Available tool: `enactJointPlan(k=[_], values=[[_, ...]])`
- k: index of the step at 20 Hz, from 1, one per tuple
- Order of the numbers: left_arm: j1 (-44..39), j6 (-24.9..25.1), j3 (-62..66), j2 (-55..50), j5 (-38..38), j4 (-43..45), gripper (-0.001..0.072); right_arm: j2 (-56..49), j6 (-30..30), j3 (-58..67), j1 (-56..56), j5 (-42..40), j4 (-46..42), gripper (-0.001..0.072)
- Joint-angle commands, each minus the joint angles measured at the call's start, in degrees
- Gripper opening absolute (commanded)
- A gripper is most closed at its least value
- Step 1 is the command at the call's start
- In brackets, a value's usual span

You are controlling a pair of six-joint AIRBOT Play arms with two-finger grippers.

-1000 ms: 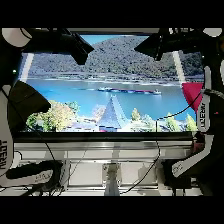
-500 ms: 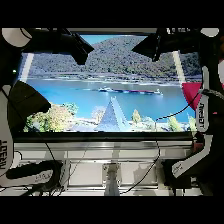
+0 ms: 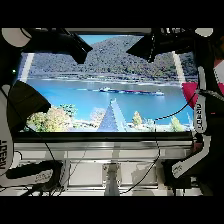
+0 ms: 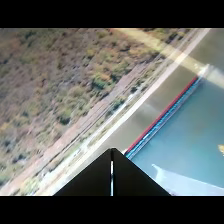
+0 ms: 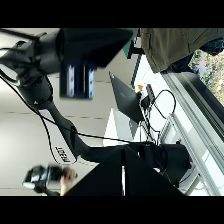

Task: Fold the clothes and pants, and hang the long-sleeved shirts on hangers.

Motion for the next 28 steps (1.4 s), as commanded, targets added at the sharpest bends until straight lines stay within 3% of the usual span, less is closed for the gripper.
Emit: enactJointPlan(k=[1, 3, 8, 14, 16, 17, 18, 19, 25, 28], values=[[4.9, -21.8, -0.1, 0.0, -1.4, 21.7, 0.0012, 0.0, -0.3, 0.0, 0.2, 0.0, -0.8, 0.0013], [12.0, -25.2, -0.1, 0.0, -6.1, 24.7, 0.0012, -0.1, -0.3, 0.0, 0.2, 0.0, -1.0, 0.0013], [34.6, -26.6, -4.9, 1.0, -14.7, 12.8, 0.0012, -1.0, -0.2, 0.0, 0.2, 0.1, -1.0, 0.0013], [55.6, -27.0, -18.5, 3.3, -15.8, 13.6, 0.0012, -1.9, -0.3, 0.0, 0.2, 0.3, -1.0, 0.0013], [61.9, -29.4, -22.6, 3.2, -15.0, 14.6, 0.0024, -1.9, -0.4, 0.0, 0.2, 0.4, -1.0, 0.0013], [65.0, -32.8, -23.8, 2.9, -14.8, 14.6, 0.0123, -1.9, -0.4, 0.0, 0.2, 0.4, -1.0, 0.0013], [67.4, -35.4, -24.7, 2.4, -14.8, 14.6, 0.0367, -1.9, -0.4, 0.0, 0.2, 0.4, -1.0, 0.0013], [69.2, -35.8, -25.3, 2.1, -14.9, 14.6, 0.0513, -1.9, -0.5, 0.0, 0.2, 0.4, -1.0, 0.0013], [70.8, -35.8, -25.5, -0.6, -8.9, 18.0, 0.0524, -1.9, -0.9, 0.0, 0.2, 0.4, -1.0, 0.0013], [69.3, -33.4, -25.5, -2.1, -6.8, 20.6, 0.0534, -1.9, -2.2, 0.0, 0.2, 0.4, -0.9, 0.0013]])
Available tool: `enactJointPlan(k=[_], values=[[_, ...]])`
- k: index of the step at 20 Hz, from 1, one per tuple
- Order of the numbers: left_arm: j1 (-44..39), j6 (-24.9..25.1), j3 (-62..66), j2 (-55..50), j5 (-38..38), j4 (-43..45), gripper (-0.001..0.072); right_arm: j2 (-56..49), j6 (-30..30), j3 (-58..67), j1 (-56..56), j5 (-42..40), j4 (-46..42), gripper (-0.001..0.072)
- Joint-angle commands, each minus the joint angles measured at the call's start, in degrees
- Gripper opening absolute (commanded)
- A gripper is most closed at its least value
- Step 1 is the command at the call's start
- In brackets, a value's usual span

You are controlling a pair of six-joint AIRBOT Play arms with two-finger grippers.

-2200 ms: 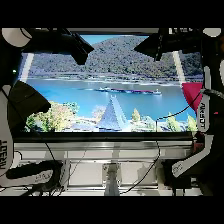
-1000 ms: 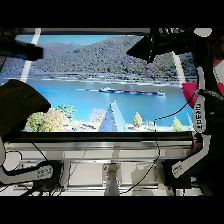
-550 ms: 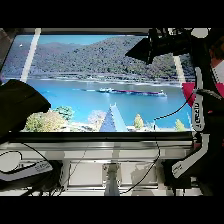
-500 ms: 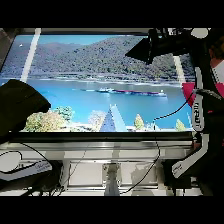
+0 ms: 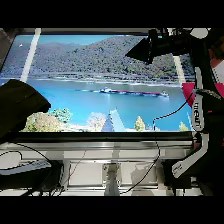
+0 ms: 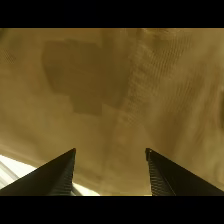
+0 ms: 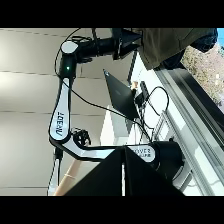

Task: Fold the clothes and pants, and hang the long-sleeved shirts on hangers.

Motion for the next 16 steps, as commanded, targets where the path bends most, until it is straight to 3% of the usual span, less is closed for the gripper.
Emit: enactJointPlan(k=[1, 5, 9, 12, 13, 14, 15, 16], values=[[-0.9, 1.5, -0.2, -1.8, 3.0, 2.2, 0.0615, 0.0, -0.8, 0.0, 0.0, 0.0, 0.1, 0.0013], [-3.5, 6.6, -0.2, -5.0, 3.2, 1.9, 0.0637, 0.0, -2.3, 0.0, 0.0, 0.1, 0.1, 0.0013], [-5.9, 6.8, -0.2, -8.0, 5.0, 1.9, 0.0636, 0.0, -2.3, 0.0, 0.0, 0.3, 0.1, 0.0013], [-7.3, 6.6, -0.2, -10.0, 5.1, 0.7, 0.0569, 0.0, -2.3, 0.0, 0.0, 0.5, 0.1, 0.0013], [-7.7, 6.6, -0.2, -10.6, 5.1, -0.5, 0.0468, 0.0, -2.3, 0.0, 0.0, 0.7, 0.1, 0.0013], [-8.0, 6.6, -0.2, -11.2, 5.1, -1.6, 0.0243, 0.0, -2.3, 0.0, 0.0, 0.9, 0.1, 0.0013], [-8.3, 6.6, -0.2, -11.5, 5.1, -2.6, 0.0063, 0.0, -2.3, 0.0, 0.0, 1.2, 0.1, 0.0013], [-8.4, 6.7, -0.2, -11.6, 5.1, -3.5, 0.0014, 0.0, -2.3, 0.0, 0.0, 1.3, 0.1, 0.0013]])
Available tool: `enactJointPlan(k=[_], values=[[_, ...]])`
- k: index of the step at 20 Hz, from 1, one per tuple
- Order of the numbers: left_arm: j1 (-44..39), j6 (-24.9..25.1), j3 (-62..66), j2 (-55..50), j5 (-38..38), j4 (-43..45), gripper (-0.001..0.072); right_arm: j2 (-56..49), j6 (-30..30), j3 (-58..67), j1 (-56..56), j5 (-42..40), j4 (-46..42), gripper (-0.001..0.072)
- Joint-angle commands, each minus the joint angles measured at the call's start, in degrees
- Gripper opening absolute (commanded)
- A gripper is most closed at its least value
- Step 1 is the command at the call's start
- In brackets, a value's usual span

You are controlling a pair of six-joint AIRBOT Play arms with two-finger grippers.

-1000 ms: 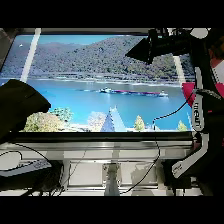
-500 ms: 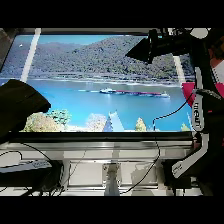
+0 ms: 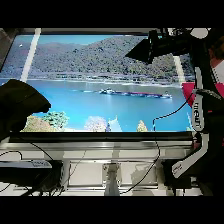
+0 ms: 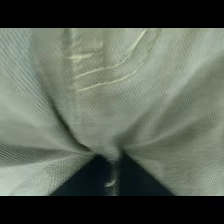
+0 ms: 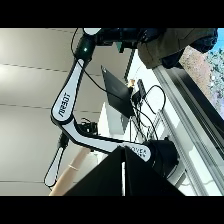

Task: Fold the clothes and pants, and hang the long-sleeved shirts on hangers.

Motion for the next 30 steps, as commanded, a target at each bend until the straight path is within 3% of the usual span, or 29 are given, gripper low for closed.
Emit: enactJointPlan(k=[1, 4, 6, 9, 13, 15, 20, 24, 30], values=[[-0.9, 0.6, 0.0, -1.1, 0.1, -4.1, 0.0013, 0.0, 0.0, 0.0, 0.0, 0.5, 0.0, 0.0013], [-1.0, 2.8, 0.1, 1.5, -0.2, -5.2, 0.0012, 0.0, 0.0, 0.0, 0.0, 0.4, 0.0, 0.0013], [-1.2, 7.6, 0.3, 6.1, -0.2, -10.3, 0.0012, 0.0, 0.0, 0.0, 0.0, 0.0, -0.1, 0.0013], [-1.2, 16.0, 1.9, 17.0, 1.8, -32.3, 0.0012, 0.0, 0.0, 0.0, 0.0, -1.3, -0.2, 0.0013], [-5.3, 21.3, 3.6, 29.9, 2.2, -66.2, 0.0011, 0.0, 0.0, 0.0, 0.0, -4.9, -0.1, 0.0012], [-11.6, 22.3, 3.7, 33.8, 3.8, -72.4, 0.0010, 0.0, 0.2, 0.0, -0.4, -8.7, 0.0, 0.0011], [-34.3, 22.3, 3.7, 35.2, 10.7, -71.3, 0.0011, 1.0, -0.1, 0.0, -4.5, -19.9, -1.8, 0.0011], [-52.0, 22.3, 3.7, 30.4, 20.8, -58.2, 0.0011, 2.5, -0.1, 0.0, -9.6, -20.0, -1.9, 0.0011], [-71.8, 22.3, 3.7, 15.1, 30.1, -55.3, 0.0012, 4.5, -0.2, 0.0, -16.0, -16.0, -2.9, 0.0012]])
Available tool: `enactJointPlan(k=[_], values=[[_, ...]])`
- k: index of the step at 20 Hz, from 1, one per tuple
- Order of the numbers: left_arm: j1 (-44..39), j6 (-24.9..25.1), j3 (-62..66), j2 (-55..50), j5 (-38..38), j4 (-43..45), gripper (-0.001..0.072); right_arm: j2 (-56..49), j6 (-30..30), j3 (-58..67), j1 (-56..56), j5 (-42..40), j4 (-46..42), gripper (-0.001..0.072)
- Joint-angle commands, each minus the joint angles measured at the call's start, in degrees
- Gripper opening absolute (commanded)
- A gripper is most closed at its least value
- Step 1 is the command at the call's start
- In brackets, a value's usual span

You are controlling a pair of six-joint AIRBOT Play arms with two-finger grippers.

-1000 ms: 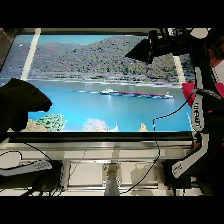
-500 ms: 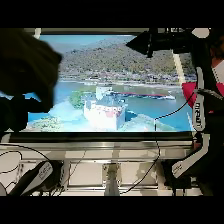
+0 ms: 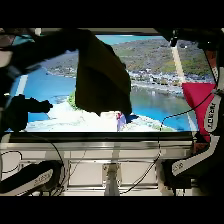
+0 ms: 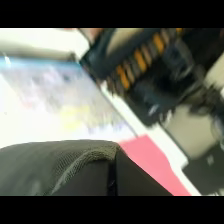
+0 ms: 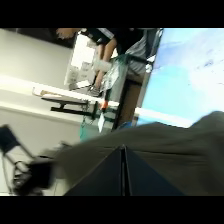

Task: Fold the clothes and pants, and hang the long-sleeved shirts on hangers.

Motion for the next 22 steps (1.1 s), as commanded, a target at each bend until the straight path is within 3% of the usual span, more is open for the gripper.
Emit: enactJointPlan(k=[1, 4, 5, 6, 7, 8, 9, 11, 13, 14, 16, 18, 20, 22], values=[[-11.3, 0.1, 0.1, -10.1, 6.2, 2.0, 0.0011, 0.9, -0.5, 0.0, -3.6, 3.3, -0.8, 0.0012], [-16.0, 0.1, 0.1, -19.4, 12.1, 2.0, 0.0016, 0.9, -1.4, 0.0, -5.0, 7.3, -0.9, 0.0013], [-16.6, 0.1, 0.1, -21.7, 14.3, 2.0, 0.0109, 0.9, -1.4, 0.0, -5.0, 8.8, -0.9, 0.0019], [-16.7, 0.1, 0.1, -23.4, 15.2, 2.0, 0.0360, 0.9, -1.4, 0.0, -5.0, 10.5, -0.9, 0.0041], [-16.4, 0.5, 0.1, -24.4, 15.4, 2.0, 0.0477, 0.9, -1.4, 0.0, -4.9, 12.2, -1.0, 0.0132], [-15.7, 1.8, 0.1, -24.7, 15.4, 2.0, 0.0487, 0.9, -1.4, 0.0, -4.9, 12.7, -1.2, 0.0241], [-14.6, 3.5, 0.1, -24.5, 15.4, 2.0, 0.0488, 0.9, -2.0, 0.0, -5.0, 12.3, -1.4, 0.0284], [-12.0, 4.4, 0.1, -22.9, 15.3, 2.0, 0.0488, 0.9, -4.3, 0.0, -5.0, 11.9, -2.5, 0.0284], [-8.4, 4.4, 0.1, -20.5, 14.7, 2.0, 0.0471, 0.9, -4.5, 0.0, -5.0, 12.2, -4.5, 0.0280], [-6.6, 4.4, 0.1, -19.3, 14.0, 2.0, 0.0398, 0.9, -4.5, 0.0, -5.0, 12.4, -6.3, 0.0244], [-2.4, 4.4, 0.1, -17.0, 11.4, 2.0, 0.0017, 0.9, -4.5, 0.0, -5.0, 12.9, -12.4, 0.0016], [2.0, 4.4, 0.1, -15.7, 6.1, 2.1, 0.0014, 0.9, -4.5, 0.0, -5.0, 13.9, -19.6, 0.0013], [6.2, 4.3, 0.0, -15.7, -4.6, 6.2, 0.0012, 0.9, -6.7, -1.0, -4.9, 15.1, -23.2, 0.0011], [8.2, 2.2, 0.0, -15.7, -15.3, 21.3, 0.0010, 0.9, -7.4, -4.3, -4.6, 16.9, -22.7, 0.0010]])
